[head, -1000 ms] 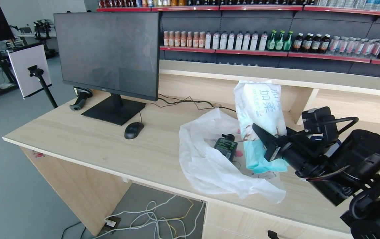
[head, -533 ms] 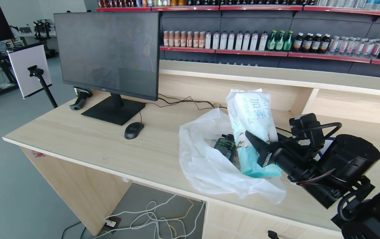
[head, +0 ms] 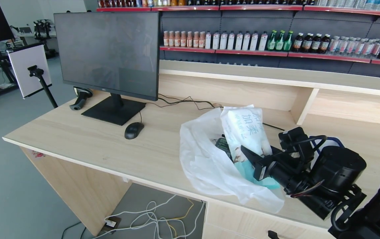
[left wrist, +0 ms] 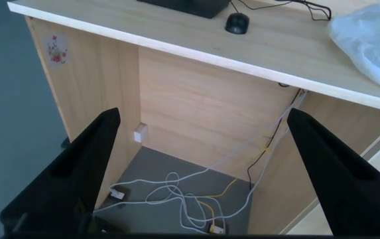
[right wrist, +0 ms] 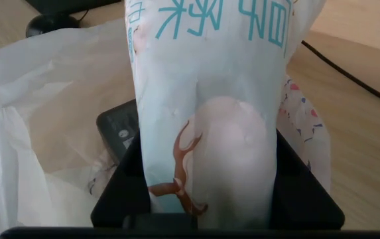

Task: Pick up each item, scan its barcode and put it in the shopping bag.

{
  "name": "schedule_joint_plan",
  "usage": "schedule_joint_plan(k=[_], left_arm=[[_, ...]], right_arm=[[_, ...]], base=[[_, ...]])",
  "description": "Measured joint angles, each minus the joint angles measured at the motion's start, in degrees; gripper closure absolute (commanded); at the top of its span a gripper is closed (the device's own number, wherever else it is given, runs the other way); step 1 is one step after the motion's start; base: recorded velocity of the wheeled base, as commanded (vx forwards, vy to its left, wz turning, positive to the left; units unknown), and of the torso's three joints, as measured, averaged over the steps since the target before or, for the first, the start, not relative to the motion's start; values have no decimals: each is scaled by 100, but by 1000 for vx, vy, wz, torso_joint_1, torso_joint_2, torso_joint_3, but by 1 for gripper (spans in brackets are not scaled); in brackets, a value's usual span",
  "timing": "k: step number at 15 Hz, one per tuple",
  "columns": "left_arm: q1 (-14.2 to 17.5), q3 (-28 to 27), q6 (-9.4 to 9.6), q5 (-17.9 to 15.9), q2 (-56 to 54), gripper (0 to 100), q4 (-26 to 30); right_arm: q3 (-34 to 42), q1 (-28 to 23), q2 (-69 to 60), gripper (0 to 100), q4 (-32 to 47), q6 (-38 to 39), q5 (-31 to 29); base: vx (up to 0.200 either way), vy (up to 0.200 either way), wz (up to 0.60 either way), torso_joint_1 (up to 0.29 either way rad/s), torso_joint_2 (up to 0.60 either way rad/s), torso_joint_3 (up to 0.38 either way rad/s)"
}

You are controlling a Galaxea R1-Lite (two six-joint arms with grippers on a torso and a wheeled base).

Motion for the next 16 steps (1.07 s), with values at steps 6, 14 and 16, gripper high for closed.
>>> schedule_joint_plan(k=[6, 14, 16], left_arm=[[-5, 0, 7, -2, 0, 0, 0], [0, 0, 0, -2, -2, 0, 0], [0, 0, 5, -2, 0, 0, 0]], right_arm=[[74, 60, 11, 100, -6, 9, 0], [-282, 269, 413, 100, -1, 16, 17], [-323, 400, 479, 100, -12, -15, 22]], base=[[0, 0, 0, 0, 0, 0], [0, 0, 0, 0, 0, 0], [0, 0, 0, 0, 0, 0]])
